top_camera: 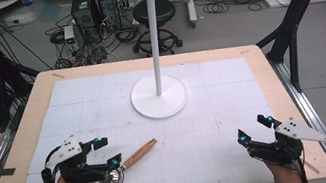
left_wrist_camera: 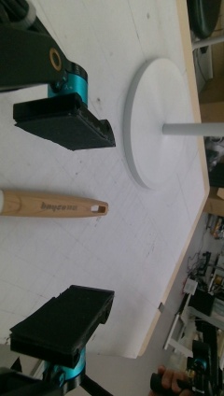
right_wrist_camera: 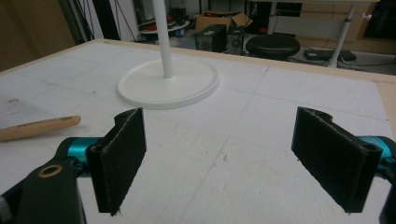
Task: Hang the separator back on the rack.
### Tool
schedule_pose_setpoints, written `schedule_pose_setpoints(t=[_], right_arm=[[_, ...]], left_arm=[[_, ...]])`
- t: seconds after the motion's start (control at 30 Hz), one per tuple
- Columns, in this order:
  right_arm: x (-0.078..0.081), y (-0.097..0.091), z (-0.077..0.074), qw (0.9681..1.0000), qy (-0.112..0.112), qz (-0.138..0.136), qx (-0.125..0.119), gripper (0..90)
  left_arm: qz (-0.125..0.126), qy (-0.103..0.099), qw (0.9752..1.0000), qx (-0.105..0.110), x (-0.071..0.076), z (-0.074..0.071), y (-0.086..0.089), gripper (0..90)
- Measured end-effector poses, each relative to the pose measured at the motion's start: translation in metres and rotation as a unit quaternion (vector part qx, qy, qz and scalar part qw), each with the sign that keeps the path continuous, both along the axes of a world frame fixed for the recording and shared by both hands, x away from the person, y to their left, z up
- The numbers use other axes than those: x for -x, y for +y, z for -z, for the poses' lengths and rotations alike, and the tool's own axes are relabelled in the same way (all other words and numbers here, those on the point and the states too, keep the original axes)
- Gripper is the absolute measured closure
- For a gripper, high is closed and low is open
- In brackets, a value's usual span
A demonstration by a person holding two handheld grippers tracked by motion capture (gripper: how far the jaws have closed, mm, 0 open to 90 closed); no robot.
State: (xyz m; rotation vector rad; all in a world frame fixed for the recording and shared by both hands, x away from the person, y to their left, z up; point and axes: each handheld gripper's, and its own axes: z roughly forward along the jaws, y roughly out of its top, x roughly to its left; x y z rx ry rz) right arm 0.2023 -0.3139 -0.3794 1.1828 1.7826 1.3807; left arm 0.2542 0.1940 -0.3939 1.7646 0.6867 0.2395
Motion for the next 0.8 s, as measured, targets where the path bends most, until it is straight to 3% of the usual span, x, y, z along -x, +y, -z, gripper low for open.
schedule_pose_setpoints(t=[0.17,0.27,0.33,0.43,0.5,0.57,0.63,0.8], right_arm=[[0.000,-0.003,0.001,1.0000,0.004,0.004,-0.007,16.4],[0.000,-0.004,0.001,1.0000,0.003,0.002,-0.007,16.4],[0.000,-0.003,0.001,1.0000,0.004,0.001,-0.005,16.5],[0.000,-0.003,0.001,1.0000,0.005,0.000,-0.006,16.5],[0.000,-0.003,0.001,1.0000,0.006,0.000,-0.006,16.5],[0.000,-0.003,0.001,1.0000,0.007,0.001,-0.006,16.5],[0.000,-0.003,0.002,1.0000,0.007,0.000,-0.006,16.5],[0.000,-0.004,0.002,1.0000,0.006,-0.001,-0.007,16.4]], left_arm=[[0.024,0.019,0.9993,-0.019,-0.011,0.002,-0.021,23.4],[0.038,0.030,0.9972,-0.056,-0.016,0.008,-0.037,23.3],[0.044,0.029,0.9945,-0.091,-0.020,0.011,-0.046,23.4],[0.052,0.029,0.9875,-0.145,-0.026,0.017,-0.058,24.2],[0.054,0.031,0.9833,-0.171,-0.029,0.021,-0.063,28.0],[0.050,0.040,0.9805,-0.186,-0.033,0.025,-0.067,31.0],[0.047,0.046,0.9797,-0.189,-0.036,0.028,-0.070,32.2],[0.040,0.057,0.9744,-0.214,-0.040,0.033,-0.074,34.7]])
